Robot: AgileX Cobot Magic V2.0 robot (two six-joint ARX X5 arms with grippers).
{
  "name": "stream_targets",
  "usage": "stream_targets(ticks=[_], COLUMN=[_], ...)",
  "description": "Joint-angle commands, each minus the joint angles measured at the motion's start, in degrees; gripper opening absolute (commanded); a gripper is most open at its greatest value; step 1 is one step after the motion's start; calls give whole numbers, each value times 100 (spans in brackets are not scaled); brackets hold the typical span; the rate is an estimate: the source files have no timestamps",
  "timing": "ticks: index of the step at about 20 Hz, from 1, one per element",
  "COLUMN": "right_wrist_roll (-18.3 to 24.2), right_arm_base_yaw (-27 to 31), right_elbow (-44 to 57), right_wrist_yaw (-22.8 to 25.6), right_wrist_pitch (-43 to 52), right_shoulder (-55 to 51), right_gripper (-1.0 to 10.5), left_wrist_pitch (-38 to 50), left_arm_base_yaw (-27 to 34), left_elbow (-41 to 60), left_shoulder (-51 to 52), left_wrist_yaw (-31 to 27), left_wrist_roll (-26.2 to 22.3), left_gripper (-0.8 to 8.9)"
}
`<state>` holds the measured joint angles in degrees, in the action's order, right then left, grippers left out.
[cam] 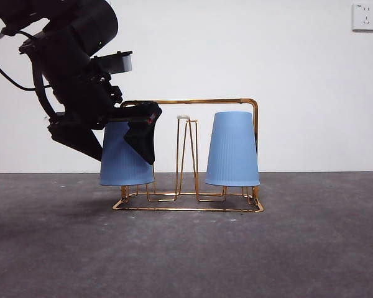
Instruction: Pick up cup 1,put cup 1 in the cup rack,pick up cup 2,put cup 2 in the cup rack
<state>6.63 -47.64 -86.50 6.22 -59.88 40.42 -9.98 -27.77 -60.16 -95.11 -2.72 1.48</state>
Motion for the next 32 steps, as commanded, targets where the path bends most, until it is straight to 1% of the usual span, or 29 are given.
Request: stream_targets(ticks=[1, 8, 11, 16, 25, 29, 31, 32], right_wrist_roll=[-37, -17, -20, -44, -68, -70, -90, -173], right_arm_base_yaw=[2, 2, 2, 2, 2, 2, 2, 2], right_elbow=[35, 35, 35, 35, 35, 35, 35, 35], right_wrist_yaw=[22, 22, 22, 22, 22, 22, 22, 22], right_wrist_pitch=[-22, -15, -17, -164, -1311, -1762, -1897, -1895], right_shoulder=[-4, -4, -4, -4, 227, 402, 487, 511], right_gripper=[158, 158, 158, 158, 158, 158, 158, 158], left_wrist_pitch=[-133, -850, -1320, -2291, -4124, -4636, -4710, -4723], left_arm_base_yaw=[20, 20, 20, 15, 2, -2, -2, -2], left_elbow=[-4, -4, -4, -4, -4, -4, -4, -4], left_shoulder=[153, 710, 1040, 1711, 3440, 4203, 4548, 4684], left_wrist_yaw=[20, 28, 227, 778, 2140, 2566, 2634, 2686], left_wrist_roll=[-2, -2, 2, -2, 4, 52, 149, 151], left_gripper=[576, 575, 575, 566, 562, 562, 562, 562])
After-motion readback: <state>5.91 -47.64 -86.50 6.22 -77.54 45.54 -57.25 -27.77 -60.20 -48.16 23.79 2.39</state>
